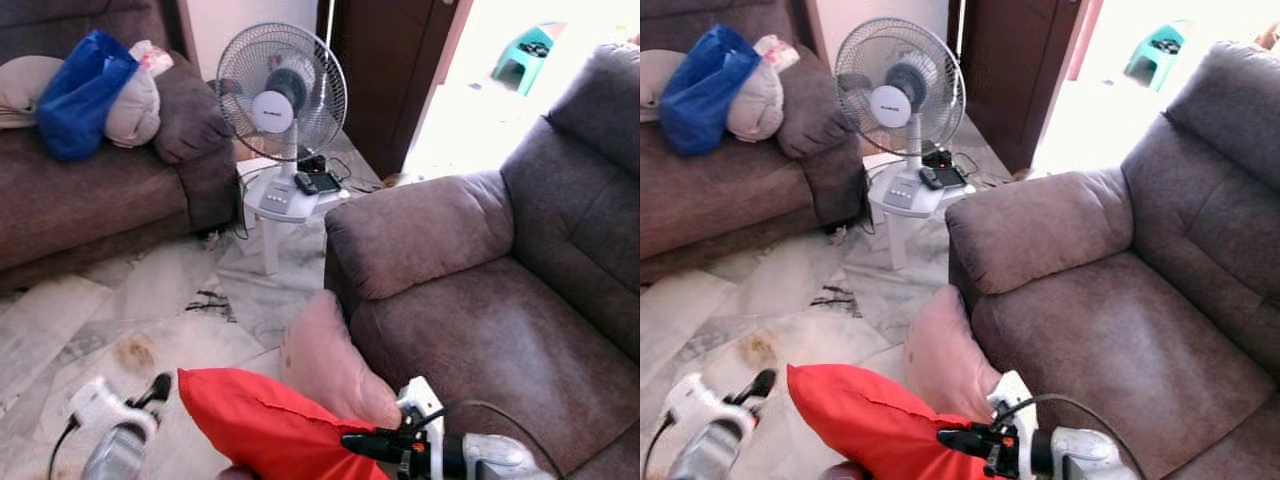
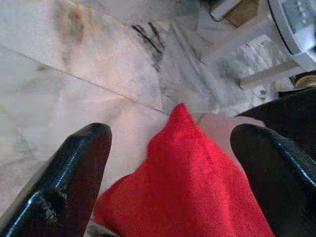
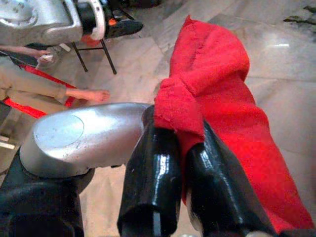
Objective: Move the pillow to the sofa from floor
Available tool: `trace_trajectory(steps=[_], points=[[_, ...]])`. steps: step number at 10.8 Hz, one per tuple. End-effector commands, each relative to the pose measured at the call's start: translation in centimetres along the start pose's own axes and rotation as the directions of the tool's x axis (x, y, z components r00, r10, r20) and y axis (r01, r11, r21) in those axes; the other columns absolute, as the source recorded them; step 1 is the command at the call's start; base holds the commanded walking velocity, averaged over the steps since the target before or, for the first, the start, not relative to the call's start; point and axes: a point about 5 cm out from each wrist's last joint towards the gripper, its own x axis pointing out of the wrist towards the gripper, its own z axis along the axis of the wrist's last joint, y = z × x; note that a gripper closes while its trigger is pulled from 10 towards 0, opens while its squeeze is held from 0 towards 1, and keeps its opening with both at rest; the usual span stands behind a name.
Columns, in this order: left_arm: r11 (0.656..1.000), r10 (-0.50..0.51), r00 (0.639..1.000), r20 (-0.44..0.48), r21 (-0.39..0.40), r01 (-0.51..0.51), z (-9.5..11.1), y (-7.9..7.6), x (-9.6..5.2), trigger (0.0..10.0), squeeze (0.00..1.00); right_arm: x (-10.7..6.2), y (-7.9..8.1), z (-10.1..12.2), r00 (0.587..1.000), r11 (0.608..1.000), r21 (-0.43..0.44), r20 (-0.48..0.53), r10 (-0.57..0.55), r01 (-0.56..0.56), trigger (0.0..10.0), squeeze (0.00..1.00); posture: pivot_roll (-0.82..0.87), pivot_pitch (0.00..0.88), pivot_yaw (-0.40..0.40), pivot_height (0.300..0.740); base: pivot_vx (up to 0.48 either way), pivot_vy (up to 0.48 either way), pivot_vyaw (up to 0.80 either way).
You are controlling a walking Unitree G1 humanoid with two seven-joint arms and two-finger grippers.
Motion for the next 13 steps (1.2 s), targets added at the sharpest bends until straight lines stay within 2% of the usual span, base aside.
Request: trace_trajectory(steps=[1,2,5,6,8,11,13], points=[[1.0,-0.023,0.998,-0.053,0.006,0.023,-0.8,-0.7,0.2,10.0,0.0,-0.5,0.6,2.1,0.996,0.997,-0.062,0.063,0.058,-0.054,10.0,0.0,0.04,0.098,-0.096,0.74,0.0,0.0,0.0],[0.998,-0.068,0.994,-0.085,-0.021,0.066,-1.1,-1.9,0.6,10.0,0.0,-0.8,1.0,2.5,0.995,0.995,-0.074,0.065,0.071,-0.066,10.0,0.0,0.03,0.103,-0.098,0.74,0.0,0.0,0.0],[0.996,-0.079,0.984,-0.16,-0.055,0.071,-2.3,-3.1,0.8,10.0,0.0,-1.3,1.6,2.4,0.996,0.996,-0.073,0.059,0.063,-0.059,10.0,0.0,-0.01,0.111,-0.1,0.74,0.0,0.0,0.0],[0.994,-0.106,0.977,-0.187,-0.057,0.097,-2.8,-3.9,0.9,10.0,0.0,-1.5,1.8,2.4,0.997,0.996,-0.067,0.053,0.06,-0.057,10.0,0.0,-0.02,0.113,-0.101,0.74,0.0,0.0,0.0],[0.996,-0.073,0.974,-0.215,-0.056,0.063,-3.7,-3.9,0.7,10.0,0.0,-1.7,1.9,2.4,0.997,0.997,-0.06,0.047,0.054,-0.052,10.0,0.0,-0.02,0.117,-0.104,0.74,0.0,0.0,0.0],[0.983,0.002,0.97,-0.243,-0.176,-0.046,-4.7,-3.9,0.6,10.0,0.0,-2.0,2.1,2.4,0.998,0.997,-0.057,0.042,0.048,-0.046,10.0,0.0,-0.04,0.124,-0.105,0.74,0.0,0.0,0.0],[0.984,0.001,0.966,-0.258,-0.172,-0.047,-4.9,-4.5,0.7,10.0,0.0,-2.3,2.3,2.3,0.998,0.998,-0.05,0.038,0.042,-0.041,10.0,0.0,-0.06,0.127,-0.106,0.74,0.0,0.0,0.0]])
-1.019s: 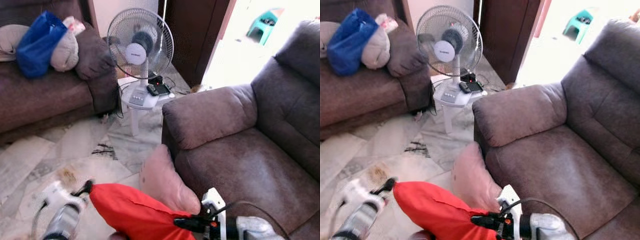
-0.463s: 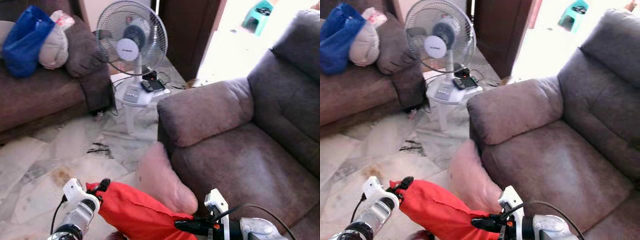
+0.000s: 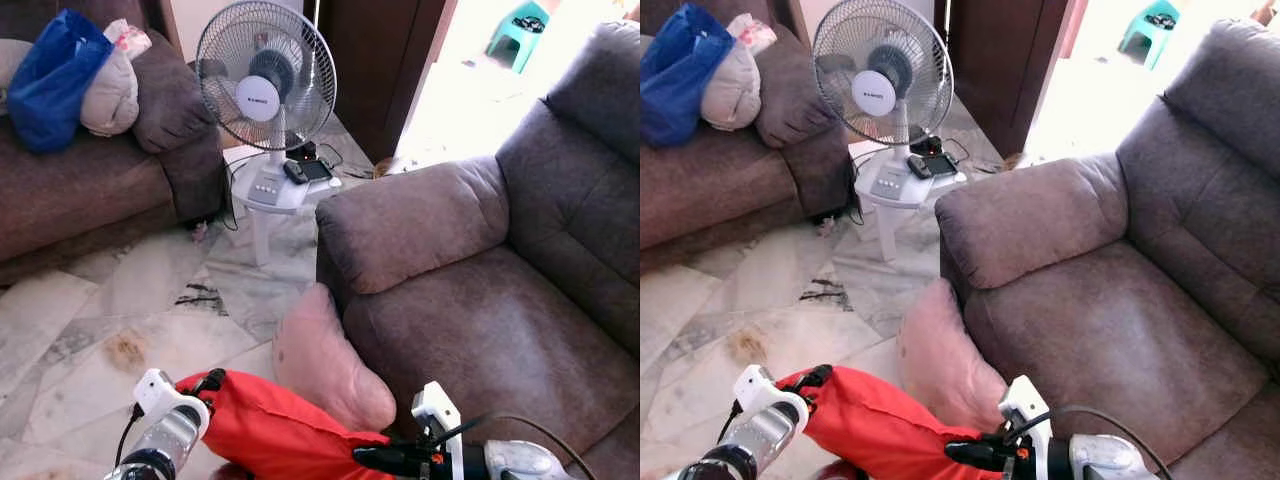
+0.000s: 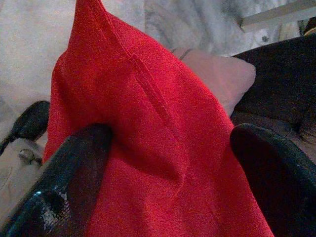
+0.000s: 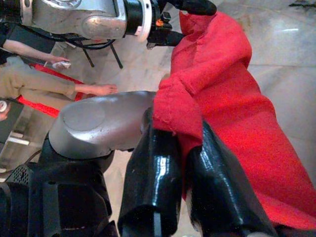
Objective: Move the pillow to the sofa from floor
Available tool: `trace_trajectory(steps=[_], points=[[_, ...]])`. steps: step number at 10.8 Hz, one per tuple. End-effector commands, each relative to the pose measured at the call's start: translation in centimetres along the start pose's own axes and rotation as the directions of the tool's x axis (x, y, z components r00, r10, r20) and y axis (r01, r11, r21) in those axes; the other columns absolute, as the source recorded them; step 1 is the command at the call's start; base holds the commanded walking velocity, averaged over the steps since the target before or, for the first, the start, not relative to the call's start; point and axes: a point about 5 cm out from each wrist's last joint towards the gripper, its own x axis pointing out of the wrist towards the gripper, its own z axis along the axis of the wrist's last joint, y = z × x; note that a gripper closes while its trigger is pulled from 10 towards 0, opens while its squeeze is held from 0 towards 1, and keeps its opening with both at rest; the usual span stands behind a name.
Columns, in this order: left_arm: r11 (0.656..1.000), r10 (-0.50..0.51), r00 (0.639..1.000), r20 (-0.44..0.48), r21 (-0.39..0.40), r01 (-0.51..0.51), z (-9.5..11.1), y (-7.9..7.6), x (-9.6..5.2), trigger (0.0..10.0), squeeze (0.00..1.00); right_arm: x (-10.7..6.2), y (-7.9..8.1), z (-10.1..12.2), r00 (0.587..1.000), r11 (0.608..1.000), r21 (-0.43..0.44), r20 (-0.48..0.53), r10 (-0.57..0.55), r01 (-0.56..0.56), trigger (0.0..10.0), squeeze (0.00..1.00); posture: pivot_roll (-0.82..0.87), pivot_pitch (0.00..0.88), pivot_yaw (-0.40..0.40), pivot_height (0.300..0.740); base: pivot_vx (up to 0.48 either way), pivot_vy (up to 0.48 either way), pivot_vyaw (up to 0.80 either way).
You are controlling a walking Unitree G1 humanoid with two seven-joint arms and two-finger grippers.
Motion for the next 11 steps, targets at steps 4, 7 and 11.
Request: trace_trajectory(steps=[4,7,11], points=[[0.985,0.154,0.987,-0.048,-0.077,-0.158,-0.9,2.0,-0.4,10.0,0.0,-0.9,0.5,1.3,0.999,0.999,-0.043,0.049,0.012,-0.01,10.0,0.0,-0.06,0.134,-0.115,0.74,0.0,0.0,0.0],[0.984,0.166,0.982,-0.092,-0.047,-0.171,-2.0,2.4,-0.6,0.0,0.0,-0.9,0.5,1.5,0.999,0.999,-0.046,0.045,0.01,-0.008,10.0,0.0,-0.07,0.136,-0.117,0.74,0.0,0.0,0.0],[0.984,0.175,0.979,-0.101,-0.027,-0.178,-2.1,2.4,-0.6,0.0,0.0,-1.1,0.4,1.4,0.999,0.999,-0.042,0.043,-0.002,0.004,10.0,0.01,-0.07,0.131,-0.115,0.74,0.0,0.0,0.0]])
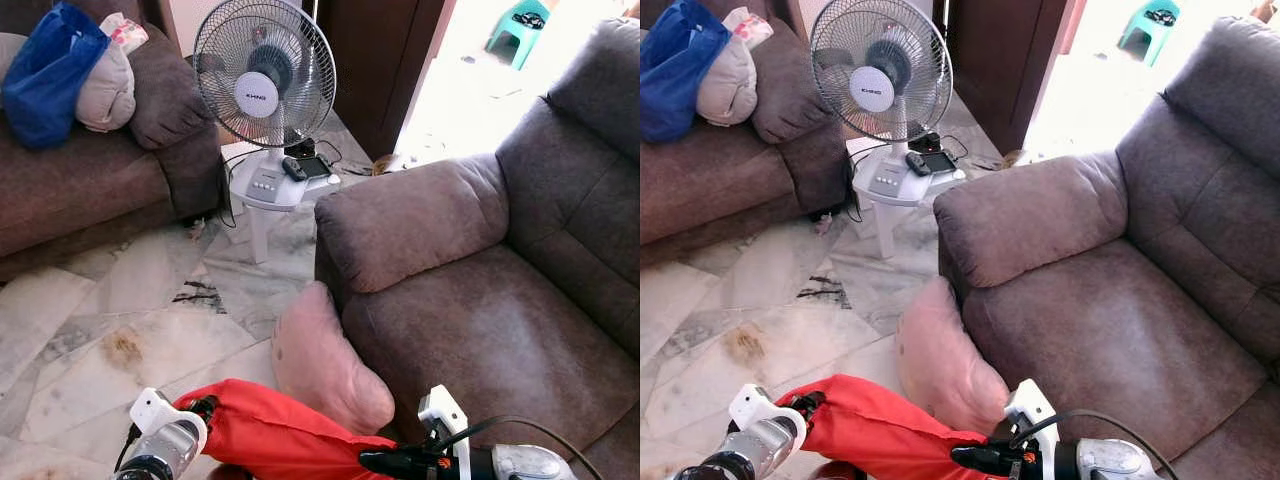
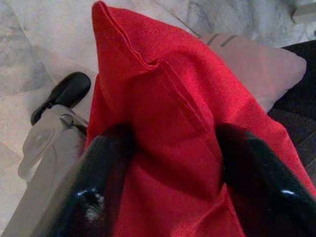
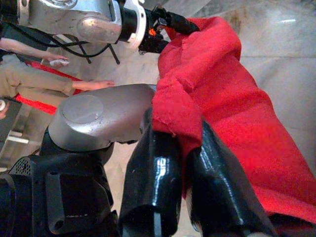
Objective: Move the pillow to the sofa from floor
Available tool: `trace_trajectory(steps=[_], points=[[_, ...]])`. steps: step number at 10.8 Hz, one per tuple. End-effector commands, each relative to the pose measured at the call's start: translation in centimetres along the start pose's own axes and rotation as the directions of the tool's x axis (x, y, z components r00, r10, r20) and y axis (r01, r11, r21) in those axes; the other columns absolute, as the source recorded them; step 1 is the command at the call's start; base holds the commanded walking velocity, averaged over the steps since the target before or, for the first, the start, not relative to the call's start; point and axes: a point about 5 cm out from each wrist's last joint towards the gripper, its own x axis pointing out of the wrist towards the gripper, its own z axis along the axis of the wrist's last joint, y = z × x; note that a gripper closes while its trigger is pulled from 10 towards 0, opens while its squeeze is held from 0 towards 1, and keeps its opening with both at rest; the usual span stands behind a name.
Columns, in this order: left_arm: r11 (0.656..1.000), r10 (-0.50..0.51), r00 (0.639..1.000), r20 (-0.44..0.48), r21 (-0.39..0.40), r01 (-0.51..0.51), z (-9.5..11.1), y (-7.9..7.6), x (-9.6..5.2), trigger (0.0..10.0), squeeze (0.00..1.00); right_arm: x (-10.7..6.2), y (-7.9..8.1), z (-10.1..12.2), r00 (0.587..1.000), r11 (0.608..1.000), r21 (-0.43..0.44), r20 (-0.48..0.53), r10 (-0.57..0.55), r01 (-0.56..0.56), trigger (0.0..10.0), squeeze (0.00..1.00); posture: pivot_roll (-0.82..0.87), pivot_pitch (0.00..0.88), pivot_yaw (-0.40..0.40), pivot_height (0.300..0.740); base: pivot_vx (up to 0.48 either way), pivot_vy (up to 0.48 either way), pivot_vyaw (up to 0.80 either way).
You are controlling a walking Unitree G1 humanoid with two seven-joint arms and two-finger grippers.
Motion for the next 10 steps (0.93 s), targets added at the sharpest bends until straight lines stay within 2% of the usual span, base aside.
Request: trace_trajectory(steps=[1,8,10], points=[[1.0,0.028,0.999,-0.04,0.012,-0.027,-1.11,0.65,-0.05,0.0,0.0,-0.52,0.18,1.6,0.998,0.999,-0.051,0.06,0.013,-0.01,10.0,0.01,-0.07,0.13,-0.115,0.74,0.0,0.0,0.0],[0.996,0.034,0.999,-0.037,0.081,-0.031,-1.14,1.08,-0.11,0.0,0.0,-0.09,-0.1,1.53,0.998,0.999,-0.047,0.07,0.01,-0.006,10.0,0.03,-0.06,0.122,-0.107,0.74,0.0,0.0,0.0],[0.992,0.034,0.999,-0.023,0.123,-0.031,-0.92,1.2,-0.13,0.0,0.0,0.11,-0.3,1.47,0.997,0.999,-0.045,0.072,0.001,0.002,10.0,0.03,-0.05,0.119,-0.103,0.74,0.0,0.0,0.0]])
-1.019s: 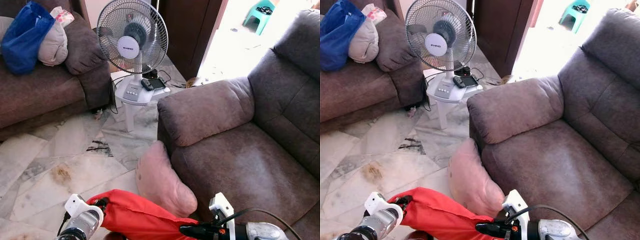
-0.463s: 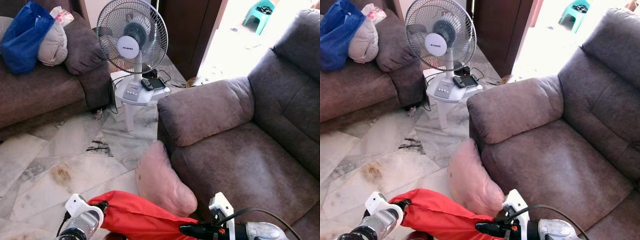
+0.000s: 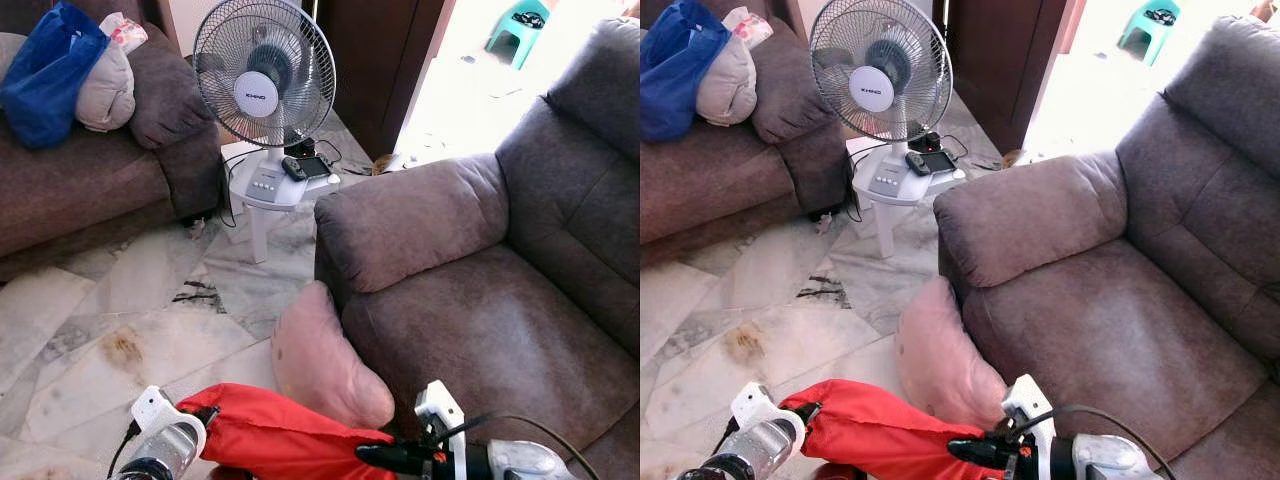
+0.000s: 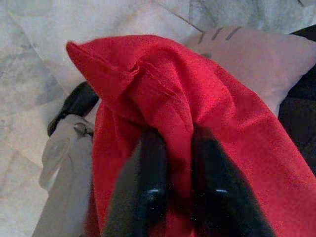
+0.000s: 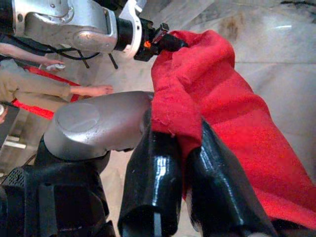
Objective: Move the pillow to the sofa from floor
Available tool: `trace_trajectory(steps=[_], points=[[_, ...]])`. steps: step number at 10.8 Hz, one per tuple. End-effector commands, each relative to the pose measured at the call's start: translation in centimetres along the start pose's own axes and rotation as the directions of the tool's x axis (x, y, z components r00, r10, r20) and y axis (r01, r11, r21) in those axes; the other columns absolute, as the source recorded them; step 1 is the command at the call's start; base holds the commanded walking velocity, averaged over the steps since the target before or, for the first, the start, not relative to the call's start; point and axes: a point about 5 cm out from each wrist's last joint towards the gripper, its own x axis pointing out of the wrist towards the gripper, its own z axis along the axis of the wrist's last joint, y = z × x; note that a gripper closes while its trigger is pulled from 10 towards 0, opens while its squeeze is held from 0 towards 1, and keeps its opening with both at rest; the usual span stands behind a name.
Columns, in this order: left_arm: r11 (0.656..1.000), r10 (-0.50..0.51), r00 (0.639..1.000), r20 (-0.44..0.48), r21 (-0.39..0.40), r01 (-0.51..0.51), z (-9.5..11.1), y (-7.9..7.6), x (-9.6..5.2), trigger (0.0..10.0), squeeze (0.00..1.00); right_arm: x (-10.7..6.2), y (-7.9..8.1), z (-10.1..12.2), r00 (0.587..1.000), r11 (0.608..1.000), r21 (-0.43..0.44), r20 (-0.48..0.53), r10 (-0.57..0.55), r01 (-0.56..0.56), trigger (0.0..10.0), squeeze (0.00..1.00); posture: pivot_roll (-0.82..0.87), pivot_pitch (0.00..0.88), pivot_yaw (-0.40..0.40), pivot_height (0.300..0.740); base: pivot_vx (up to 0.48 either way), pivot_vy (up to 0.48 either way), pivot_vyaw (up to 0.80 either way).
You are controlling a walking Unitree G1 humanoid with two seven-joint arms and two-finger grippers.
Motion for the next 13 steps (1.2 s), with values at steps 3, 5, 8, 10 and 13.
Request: trace_trajectory(steps=[3,5,8,10,13], points=[[0.996,0.034,0.997,0.066,0.078,-0.04,0.5,1.4,-0.2,0.0,0.0,0.2,-0.5,1.0,0.998,0.998,-0.047,0.054,-0.026,0.029,10.0,0.03,-0.03,0.113,-0.094,0.74,0.0,0.0,0.0],[0.951,-0.039,0.983,0.181,0.307,-0.019,2.5,0.4,-0.3,0.0,0.0,0.6,-2.9,0.3,0.978,0.975,-0.068,0.027,-0.209,0.21,10.0,0.0,-0.01,0.11,-0.087,0.74,0.0,0.0,0.0],[0.885,-0.223,0.887,0.404,0.465,0.011,5.7,-2.9,-1.1,10.0,0.0,-0.3,-8.5,0.5,0.686,0.675,-0.142,0.054,-0.725,0.724,10.0,0.0,0.01,0.104,-0.081,0.74,0.0,0.0,0.0],[0.836,-0.355,0.829,0.431,0.544,0.075,5.2,-5.8,-1.6,10.0,0.0,-0.4,-9.6,0.2,0.524,0.521,-0.057,0.095,-0.846,0.851,10.0,0.0,0.04,0.095,-0.078,0.74,0.0,0.0,0.0],[0.641,-0.475,0.787,0.394,0.767,0.003,4.2,-7.2,-2.1,10.0,0.0,0.6,-9.9,-1.4,0.414,0.422,0.12,0.089,-0.906,0.898,10.0,0.0,0.05,0.07,-0.07,0.74,0.0,0.0,0.0]])
